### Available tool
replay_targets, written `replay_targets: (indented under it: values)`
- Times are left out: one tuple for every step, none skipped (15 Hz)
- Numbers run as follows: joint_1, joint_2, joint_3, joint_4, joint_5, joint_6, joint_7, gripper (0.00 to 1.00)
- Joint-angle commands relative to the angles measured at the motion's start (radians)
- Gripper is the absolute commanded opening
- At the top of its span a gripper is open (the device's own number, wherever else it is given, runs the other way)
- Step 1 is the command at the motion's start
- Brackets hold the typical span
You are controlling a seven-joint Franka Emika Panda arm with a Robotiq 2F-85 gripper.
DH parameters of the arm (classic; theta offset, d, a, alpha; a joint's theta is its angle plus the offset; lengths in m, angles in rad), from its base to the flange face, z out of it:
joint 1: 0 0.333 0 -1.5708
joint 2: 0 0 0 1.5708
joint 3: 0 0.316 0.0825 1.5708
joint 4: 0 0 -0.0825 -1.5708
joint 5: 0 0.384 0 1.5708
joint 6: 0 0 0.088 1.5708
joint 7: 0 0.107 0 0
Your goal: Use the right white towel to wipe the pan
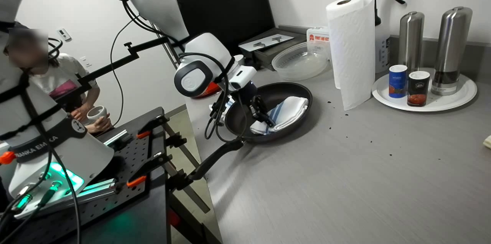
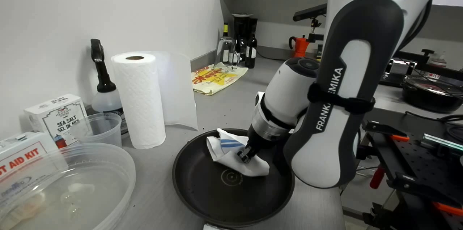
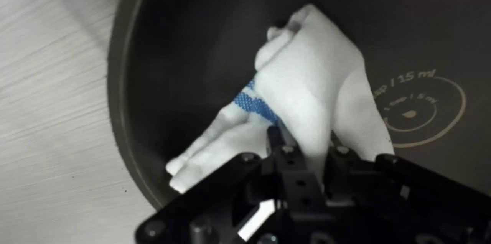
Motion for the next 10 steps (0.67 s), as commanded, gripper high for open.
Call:
replay_targets:
  values:
    - [-0.008, -0.007, 0.065, -0.03, 0.022, 0.005, 0.042, 0.03]
    - [-0.008, -0.011, 0.076, -0.035, 0.023, 0.004, 0.049, 0.03]
    - [-0.009, -0.014, 0.085, -0.04, 0.025, 0.005, 0.055, 0.03]
    - [-0.011, -0.017, 0.095, -0.046, 0.025, 0.004, 0.06, 0.03]
    - [-0.012, -0.021, 0.104, -0.053, 0.025, 0.004, 0.065, 0.03]
    - [-0.015, -0.025, 0.114, -0.06, 0.023, 0.007, 0.07, 0.03]
    - [-0.017, -0.029, 0.123, -0.067, 0.022, 0.008, 0.076, 0.03]
    - [-0.02, -0.032, 0.132, -0.074, 0.022, 0.008, 0.08, 0.03]
    - [-0.024, -0.037, 0.142, -0.08, 0.02, 0.005, 0.084, 0.03]
    - [-0.027, -0.044, 0.152, -0.089, 0.02, 0.002, 0.088, 0.03]
